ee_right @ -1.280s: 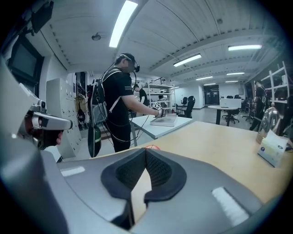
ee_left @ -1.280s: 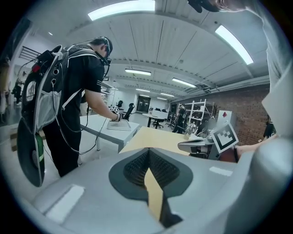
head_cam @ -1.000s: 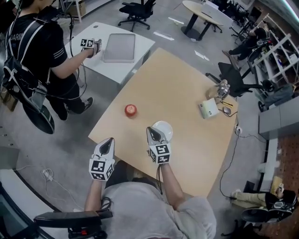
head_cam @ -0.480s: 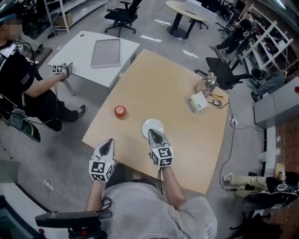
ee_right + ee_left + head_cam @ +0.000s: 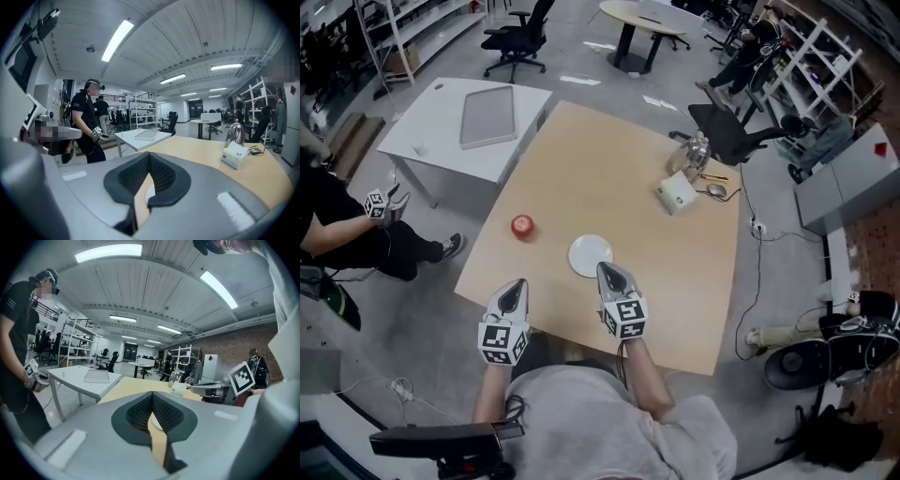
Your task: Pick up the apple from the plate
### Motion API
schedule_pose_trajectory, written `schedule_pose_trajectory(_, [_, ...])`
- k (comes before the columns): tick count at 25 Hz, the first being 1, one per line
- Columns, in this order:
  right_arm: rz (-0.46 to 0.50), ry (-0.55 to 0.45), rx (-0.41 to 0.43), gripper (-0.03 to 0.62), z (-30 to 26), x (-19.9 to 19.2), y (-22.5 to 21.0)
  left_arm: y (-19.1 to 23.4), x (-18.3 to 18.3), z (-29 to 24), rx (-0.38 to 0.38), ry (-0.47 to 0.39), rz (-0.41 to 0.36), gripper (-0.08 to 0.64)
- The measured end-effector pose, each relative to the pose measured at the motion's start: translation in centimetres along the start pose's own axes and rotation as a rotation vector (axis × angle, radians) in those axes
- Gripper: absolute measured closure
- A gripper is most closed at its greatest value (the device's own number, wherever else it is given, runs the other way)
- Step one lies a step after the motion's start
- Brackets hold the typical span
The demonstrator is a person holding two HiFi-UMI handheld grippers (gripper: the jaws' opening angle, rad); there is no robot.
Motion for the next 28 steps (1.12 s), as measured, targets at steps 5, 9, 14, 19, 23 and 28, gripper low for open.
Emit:
schedule_pose_trajectory(5, [-0.008,-0.004,-0.030,0.586,1.6,-0.6,-0.6,-1.2,0.2,-0.4,-0.026,-0.007,-0.015,0.540])
schedule_pose_trajectory(9, [-0.018,-0.009,-0.043,0.586,2.7,-0.9,-0.9,-1.8,0.4,-0.5,-0.037,-0.009,-0.022,0.540])
schedule_pose_trajectory(14, [-0.024,-0.026,-0.061,0.586,3.9,-1.1,-1.3,-2.4,0.4,-0.5,-0.049,-0.010,-0.030,0.540])
schedule_pose_trajectory(19, [-0.038,-0.034,-0.080,0.586,4.8,-1.6,-1.9,-3.0,0.5,-1.1,-0.065,-0.011,-0.044,0.540])
schedule_pose_trajectory(23, [-0.051,-0.044,-0.097,0.586,5.7,-1.9,-2.5,-3.7,1.0,-1.6,-0.082,-0.016,-0.058,0.540])
schedule_pose_trajectory(28, [-0.065,-0.050,-0.118,0.586,6.5,-2.6,-3.1,-4.4,1.2,-2.2,-0.103,-0.019,-0.077,0.540])
Point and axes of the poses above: the fingertips, and each gripper's own axes: z backward along the fingers, y to its left, x out of its top, the point moved 6 cm from there along z, backward along the fingers, and after that the axes turned 12 degrees about y, right-handed, at the moved point
